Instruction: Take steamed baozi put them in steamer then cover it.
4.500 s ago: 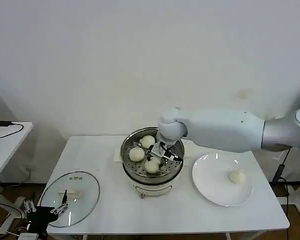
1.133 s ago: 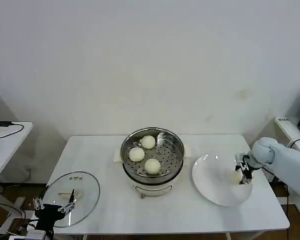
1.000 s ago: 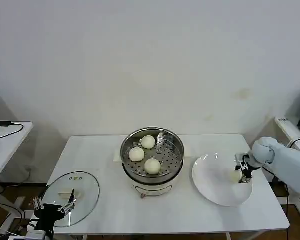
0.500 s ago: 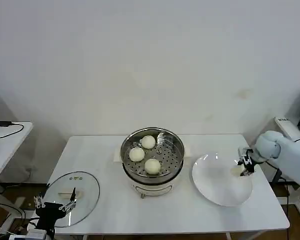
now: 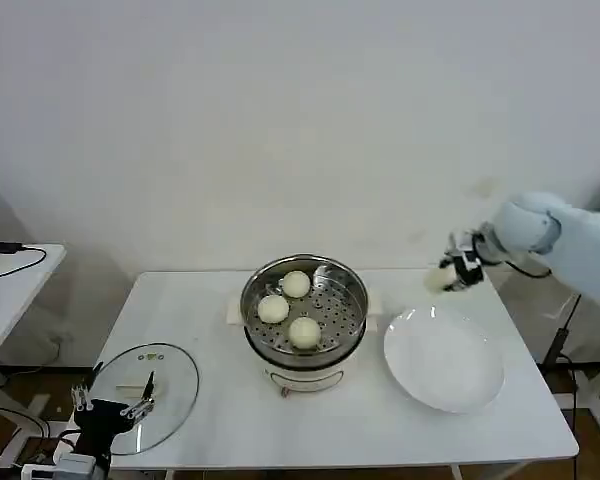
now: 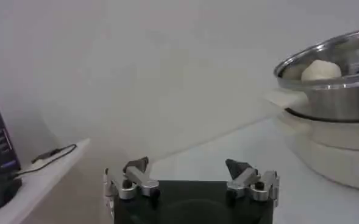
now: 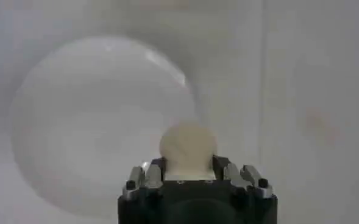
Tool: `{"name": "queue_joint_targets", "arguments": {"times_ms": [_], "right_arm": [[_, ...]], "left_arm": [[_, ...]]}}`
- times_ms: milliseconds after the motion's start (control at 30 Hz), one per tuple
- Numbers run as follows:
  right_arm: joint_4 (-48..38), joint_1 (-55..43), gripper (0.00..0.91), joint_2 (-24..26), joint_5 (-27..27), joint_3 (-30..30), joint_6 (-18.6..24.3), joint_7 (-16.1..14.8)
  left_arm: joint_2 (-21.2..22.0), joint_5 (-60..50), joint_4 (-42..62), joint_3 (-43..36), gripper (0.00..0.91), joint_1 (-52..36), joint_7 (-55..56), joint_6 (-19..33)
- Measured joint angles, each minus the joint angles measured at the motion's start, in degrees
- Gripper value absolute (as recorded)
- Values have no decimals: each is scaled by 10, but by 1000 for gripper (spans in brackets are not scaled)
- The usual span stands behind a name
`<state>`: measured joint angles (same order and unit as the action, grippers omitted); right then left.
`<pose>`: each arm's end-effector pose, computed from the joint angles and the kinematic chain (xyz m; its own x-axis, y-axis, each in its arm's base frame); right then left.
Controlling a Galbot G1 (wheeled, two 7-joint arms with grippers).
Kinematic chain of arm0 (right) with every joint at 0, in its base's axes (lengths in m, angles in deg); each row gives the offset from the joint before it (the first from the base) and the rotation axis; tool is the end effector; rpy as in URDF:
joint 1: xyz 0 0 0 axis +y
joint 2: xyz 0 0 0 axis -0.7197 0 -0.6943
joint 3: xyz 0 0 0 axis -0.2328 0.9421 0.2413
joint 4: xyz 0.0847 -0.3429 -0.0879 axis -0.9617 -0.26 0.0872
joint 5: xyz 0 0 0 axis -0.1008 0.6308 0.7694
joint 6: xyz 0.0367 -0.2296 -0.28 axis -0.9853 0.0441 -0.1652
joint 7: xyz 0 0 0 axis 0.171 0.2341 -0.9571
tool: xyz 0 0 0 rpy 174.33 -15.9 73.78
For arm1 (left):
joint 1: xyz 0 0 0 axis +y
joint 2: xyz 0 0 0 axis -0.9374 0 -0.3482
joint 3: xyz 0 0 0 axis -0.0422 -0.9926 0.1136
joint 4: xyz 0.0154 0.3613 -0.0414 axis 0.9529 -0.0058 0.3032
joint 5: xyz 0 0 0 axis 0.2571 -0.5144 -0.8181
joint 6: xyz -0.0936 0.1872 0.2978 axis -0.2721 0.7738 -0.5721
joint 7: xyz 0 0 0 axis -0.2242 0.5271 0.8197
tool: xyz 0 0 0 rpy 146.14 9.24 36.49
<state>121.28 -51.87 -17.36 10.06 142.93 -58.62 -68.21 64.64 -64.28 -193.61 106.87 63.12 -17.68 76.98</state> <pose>0.5262 -0.1060 -0.0328 -0.4263 -0.1359 0.8943 -0.8925 -0.0981 -0.4403 0.1291 0.1116 -0.2723 -0.9725 -0.0917 0.2142 0.0016 0.9166 0.3998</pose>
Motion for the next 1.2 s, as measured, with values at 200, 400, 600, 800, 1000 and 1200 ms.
{"name": "queue_joint_targets", "arguments": {"times_ms": [200, 400, 600, 800, 1000, 1200], "right_arm": [[20, -48, 534, -70, -83, 34, -45, 40], [25, -60, 524, -145, -161, 49, -98, 86], [19, -48, 534, -199, -221, 62, -143, 128], [15, -26, 534, -220, -244, 71, -169, 150], [7, -2, 534, -222, -241, 73, -183, 155], [-7, 22, 534, -222, -229, 65, -191, 156]], "left_arm": [[4, -4, -2, 0, 907, -2, 0, 0], [4, -5, -4, 5, 907, -1, -1, -1], [7, -5, -4, 6, 907, -2, -2, -1], [5, -4, 3, 6, 907, -4, -2, 0], [3, -4, 9, 5, 907, -10, -2, 0], [2, -4, 11, 4, 907, -11, -3, -1]]}}
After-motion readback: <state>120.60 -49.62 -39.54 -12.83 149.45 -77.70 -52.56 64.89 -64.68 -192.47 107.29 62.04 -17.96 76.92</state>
